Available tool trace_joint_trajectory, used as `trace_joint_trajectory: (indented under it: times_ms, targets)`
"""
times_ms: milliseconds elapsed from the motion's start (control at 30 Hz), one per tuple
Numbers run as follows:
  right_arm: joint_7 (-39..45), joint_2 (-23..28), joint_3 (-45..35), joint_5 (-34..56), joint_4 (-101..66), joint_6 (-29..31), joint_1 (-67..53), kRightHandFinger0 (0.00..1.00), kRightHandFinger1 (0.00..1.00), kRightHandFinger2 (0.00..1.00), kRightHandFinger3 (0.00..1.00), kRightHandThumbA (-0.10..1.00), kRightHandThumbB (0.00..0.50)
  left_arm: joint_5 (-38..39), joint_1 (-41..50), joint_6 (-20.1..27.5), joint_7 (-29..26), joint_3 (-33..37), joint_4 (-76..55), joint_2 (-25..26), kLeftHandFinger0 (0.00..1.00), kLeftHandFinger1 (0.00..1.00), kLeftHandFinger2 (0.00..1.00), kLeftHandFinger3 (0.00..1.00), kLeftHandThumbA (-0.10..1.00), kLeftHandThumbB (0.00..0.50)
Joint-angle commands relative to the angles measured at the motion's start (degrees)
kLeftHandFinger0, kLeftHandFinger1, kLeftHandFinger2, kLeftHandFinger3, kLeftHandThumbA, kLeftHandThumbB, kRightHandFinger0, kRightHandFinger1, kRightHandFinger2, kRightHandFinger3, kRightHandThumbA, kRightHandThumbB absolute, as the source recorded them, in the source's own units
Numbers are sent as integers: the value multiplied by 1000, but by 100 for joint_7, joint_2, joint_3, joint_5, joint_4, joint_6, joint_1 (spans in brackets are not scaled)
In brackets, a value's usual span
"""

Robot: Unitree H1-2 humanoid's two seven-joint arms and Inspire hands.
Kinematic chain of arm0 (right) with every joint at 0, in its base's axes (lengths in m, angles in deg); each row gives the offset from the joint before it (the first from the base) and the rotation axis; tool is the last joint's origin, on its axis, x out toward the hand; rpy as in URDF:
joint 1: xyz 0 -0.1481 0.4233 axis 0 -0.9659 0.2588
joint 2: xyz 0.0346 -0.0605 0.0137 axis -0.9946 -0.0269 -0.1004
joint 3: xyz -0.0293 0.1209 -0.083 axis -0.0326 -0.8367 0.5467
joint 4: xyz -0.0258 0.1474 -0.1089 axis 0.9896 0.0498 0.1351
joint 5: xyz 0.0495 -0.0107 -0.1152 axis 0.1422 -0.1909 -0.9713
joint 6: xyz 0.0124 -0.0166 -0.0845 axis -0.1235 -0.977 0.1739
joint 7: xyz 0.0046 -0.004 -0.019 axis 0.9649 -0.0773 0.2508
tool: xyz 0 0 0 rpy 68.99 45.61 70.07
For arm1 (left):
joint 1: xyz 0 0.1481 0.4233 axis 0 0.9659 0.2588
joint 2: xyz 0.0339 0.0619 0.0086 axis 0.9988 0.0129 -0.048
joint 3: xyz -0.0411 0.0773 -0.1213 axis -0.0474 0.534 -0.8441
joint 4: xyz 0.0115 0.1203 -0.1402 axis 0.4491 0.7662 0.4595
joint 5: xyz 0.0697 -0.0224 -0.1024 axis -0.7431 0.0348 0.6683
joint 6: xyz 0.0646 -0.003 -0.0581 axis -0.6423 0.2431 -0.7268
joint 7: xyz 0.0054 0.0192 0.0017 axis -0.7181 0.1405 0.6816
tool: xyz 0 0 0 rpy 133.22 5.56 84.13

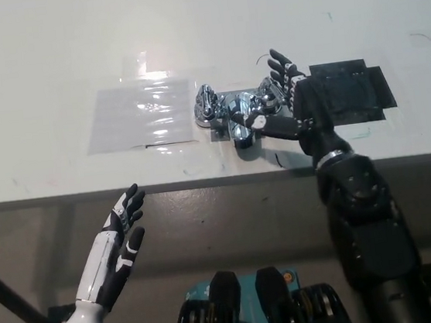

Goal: The faucet is at the center of the desk and the robot turn off the faucet by turning the right faucet handle using the right hand

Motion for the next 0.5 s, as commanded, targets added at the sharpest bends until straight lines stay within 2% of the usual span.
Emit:
trace_joint_trajectory:
  times_ms: [0, 67, 233, 467]
  targets:
    - [-1945, -670, 397, -1296, -732, 426, 559, 1000, 1000, 1000, 1000, 1000, 140, 11, -96, 89, 12, -54, -196, 95, 1000, 1000, 1000, 1000, 924, 244]
    - [-2160, -731, 506, -1552, -792, 369, 589, 1000, 1000, 1000, 1000, 1000, 99, -12, -85, 89, 4, -51, -204, 91, 1000, 1000, 1000, 1000, 925, 242]
    - [-2424, -896, 515, -1558, -743, 367, 635, 1000, 1000, 1000, 1000, 1000, 123, -7, -84, 124, 8, -53, -201, 101, 1000, 1000, 1000, 1000, 923, 229]
    - [-2795, -992, 456, -1548, -574, 321, 640, 1000, 1000, 1000, 1000, 1000, 91, -59, -112, 116, 9, -58, -217, 138, 1000, 1000, 1000, 1000, 931, 229]
